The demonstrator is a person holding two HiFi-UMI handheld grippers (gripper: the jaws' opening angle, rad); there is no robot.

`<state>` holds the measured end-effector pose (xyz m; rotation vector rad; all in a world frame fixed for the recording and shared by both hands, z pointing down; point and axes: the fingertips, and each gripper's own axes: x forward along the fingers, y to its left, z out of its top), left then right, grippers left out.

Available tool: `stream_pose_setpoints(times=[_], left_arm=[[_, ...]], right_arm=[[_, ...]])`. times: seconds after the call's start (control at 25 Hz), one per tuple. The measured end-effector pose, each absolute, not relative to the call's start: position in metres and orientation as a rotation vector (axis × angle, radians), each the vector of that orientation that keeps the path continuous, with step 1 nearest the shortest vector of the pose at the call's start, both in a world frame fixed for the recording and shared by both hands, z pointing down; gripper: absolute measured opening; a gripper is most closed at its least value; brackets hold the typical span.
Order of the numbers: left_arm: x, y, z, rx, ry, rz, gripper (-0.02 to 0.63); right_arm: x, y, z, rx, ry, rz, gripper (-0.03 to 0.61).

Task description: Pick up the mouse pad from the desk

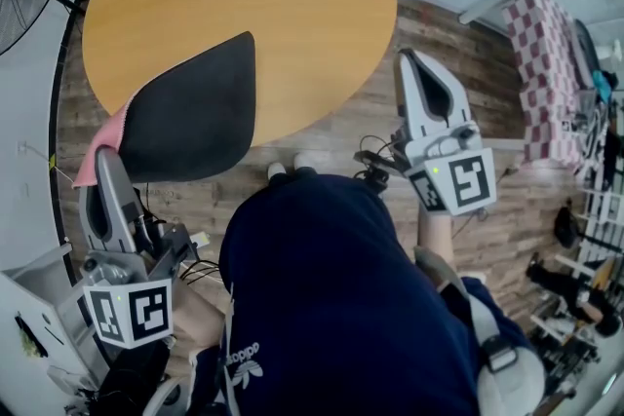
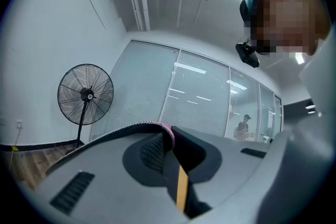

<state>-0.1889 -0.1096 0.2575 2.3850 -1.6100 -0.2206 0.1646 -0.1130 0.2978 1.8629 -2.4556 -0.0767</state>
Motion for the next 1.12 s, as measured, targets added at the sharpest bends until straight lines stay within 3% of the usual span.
stream_pose_setpoints(times=[1.12], left_arm=[[-0.1921, -0.108, 0.2558, 2.379, -1.623, -0.224, 0.02]], right_arm=[[0.1551, -0.1175, 0.3028, 1.806, -2.443, -0.089, 0.002]])
